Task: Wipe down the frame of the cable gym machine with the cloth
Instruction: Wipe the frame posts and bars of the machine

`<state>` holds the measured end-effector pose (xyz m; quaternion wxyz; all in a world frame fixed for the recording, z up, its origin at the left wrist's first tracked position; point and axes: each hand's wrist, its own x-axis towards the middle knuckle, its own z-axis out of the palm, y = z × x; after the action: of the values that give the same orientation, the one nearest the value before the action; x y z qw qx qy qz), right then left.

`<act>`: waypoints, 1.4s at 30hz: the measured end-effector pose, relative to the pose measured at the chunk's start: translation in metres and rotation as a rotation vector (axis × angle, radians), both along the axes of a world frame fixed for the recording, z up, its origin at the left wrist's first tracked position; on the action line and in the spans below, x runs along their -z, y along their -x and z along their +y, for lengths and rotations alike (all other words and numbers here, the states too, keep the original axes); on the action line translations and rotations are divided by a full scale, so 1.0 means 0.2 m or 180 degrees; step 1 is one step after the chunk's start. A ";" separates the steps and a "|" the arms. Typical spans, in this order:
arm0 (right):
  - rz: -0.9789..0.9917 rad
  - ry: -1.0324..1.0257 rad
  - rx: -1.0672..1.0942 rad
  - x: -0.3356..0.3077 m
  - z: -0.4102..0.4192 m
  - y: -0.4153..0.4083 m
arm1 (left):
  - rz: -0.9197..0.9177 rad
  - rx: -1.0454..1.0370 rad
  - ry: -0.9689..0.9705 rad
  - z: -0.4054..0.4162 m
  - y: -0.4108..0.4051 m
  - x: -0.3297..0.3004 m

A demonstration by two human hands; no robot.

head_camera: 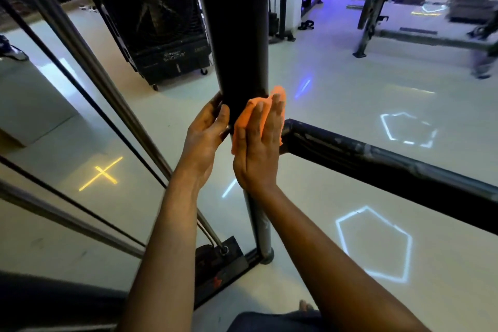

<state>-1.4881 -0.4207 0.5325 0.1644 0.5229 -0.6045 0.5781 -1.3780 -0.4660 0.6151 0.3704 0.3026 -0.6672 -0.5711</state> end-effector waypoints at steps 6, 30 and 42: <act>0.0241 -0.0784 0.0127 0.57 0.17 0.03 | -0.0010 0.0034 -0.0096 0.00 0.00 0.03; 0.0354 -0.0940 -0.0668 0.53 0.18 0.19 | -0.0151 -0.0690 -0.0522 0.19 0.12 0.41; 0.0609 -0.1214 -0.0954 0.77 0.23 0.26 | -0.0292 -0.1072 -0.0674 0.24 0.18 0.59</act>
<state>-1.5396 -0.3741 0.3789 0.0318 0.6804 -0.6001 0.4194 -1.4138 -0.4189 0.4979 0.3960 0.4729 -0.5595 -0.5536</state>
